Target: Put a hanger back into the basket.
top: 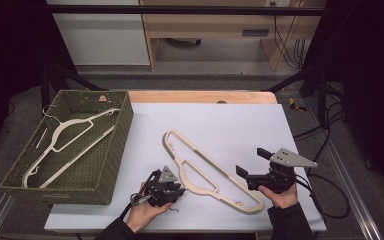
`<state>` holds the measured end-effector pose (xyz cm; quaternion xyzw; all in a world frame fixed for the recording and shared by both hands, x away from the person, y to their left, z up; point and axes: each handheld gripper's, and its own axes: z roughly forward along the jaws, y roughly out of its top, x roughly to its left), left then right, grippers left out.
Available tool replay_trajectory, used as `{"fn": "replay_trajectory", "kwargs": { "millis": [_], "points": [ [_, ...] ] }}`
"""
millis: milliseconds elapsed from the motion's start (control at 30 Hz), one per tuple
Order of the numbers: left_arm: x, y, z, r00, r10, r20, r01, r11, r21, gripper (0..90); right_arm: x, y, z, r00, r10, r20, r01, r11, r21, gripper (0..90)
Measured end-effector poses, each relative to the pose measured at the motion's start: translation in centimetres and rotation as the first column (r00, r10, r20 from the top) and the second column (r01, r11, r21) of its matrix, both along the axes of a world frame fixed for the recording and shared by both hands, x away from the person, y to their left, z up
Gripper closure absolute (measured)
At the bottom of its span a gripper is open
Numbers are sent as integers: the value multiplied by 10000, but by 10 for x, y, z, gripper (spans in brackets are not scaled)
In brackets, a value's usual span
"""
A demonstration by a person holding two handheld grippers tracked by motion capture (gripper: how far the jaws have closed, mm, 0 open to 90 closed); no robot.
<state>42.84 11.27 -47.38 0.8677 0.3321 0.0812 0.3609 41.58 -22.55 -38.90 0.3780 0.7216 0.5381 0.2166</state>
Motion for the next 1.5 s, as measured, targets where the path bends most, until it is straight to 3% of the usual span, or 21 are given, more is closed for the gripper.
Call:
{"fn": "replay_trajectory", "kwargs": {
  "millis": [400,633,900,1100,1500],
  "points": [
    [-3,-7,0,9994,279,-228,-279,9996,-21,873,1,2,-1,10000,72,-42,-72,10000,-46,48],
    [-4,-8,0,9981,561,-264,-564,9983,-116,881,2,7,-5,9997,194,-162,-196,9998,-93,52],
    [-6,-5,10,9984,516,-233,-522,9983,-271,883,3,22,-13,9976,595,-348,-609,9974,-386,59],
    [-6,-3,18,9984,517,-239,-524,9982,-298,884,2,40,-20,9927,1093,-503,-1119,9923,-533,83],
    [-5,-13,34,9985,514,197,-517,9986,136,885,1,75,-38,9755,1930,-1055,-2027,9750,-907,134]
  ]
}}
